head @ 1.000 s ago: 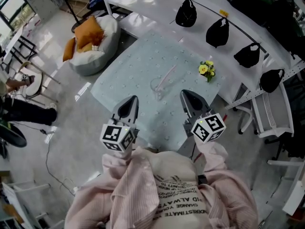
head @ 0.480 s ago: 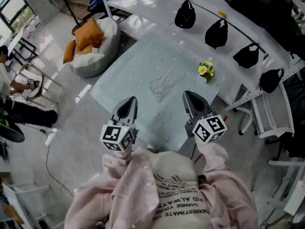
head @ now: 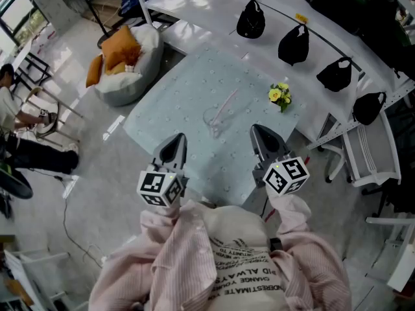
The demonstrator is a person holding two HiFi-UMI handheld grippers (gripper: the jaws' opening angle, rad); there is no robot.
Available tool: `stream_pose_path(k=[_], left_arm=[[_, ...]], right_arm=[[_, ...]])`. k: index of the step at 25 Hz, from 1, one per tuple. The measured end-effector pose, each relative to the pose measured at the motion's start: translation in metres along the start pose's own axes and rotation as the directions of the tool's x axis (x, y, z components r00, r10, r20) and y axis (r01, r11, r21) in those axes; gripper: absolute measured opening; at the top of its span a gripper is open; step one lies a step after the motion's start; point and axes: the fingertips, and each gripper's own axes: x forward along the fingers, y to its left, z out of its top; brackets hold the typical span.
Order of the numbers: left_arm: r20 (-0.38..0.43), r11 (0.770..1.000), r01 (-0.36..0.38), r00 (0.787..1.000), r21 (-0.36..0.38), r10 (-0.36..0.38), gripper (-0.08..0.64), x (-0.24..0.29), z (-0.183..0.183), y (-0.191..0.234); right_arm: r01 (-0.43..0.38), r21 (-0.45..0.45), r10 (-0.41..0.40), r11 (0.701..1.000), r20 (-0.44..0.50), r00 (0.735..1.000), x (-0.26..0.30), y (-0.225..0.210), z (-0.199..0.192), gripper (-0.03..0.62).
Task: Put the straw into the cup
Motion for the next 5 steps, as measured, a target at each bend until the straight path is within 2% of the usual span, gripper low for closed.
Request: stream_pose_path(k=[5], left_arm=[[0.001,1.000,-0.001,1.000,-0.001,0.001,-0.002,-0.0007,0.0001,0.0002]], right_arm=[[0.009,0.019,-0.009,1.000,0.002,1.000,-0.0018,-0.0033,-0.0008,0.000]])
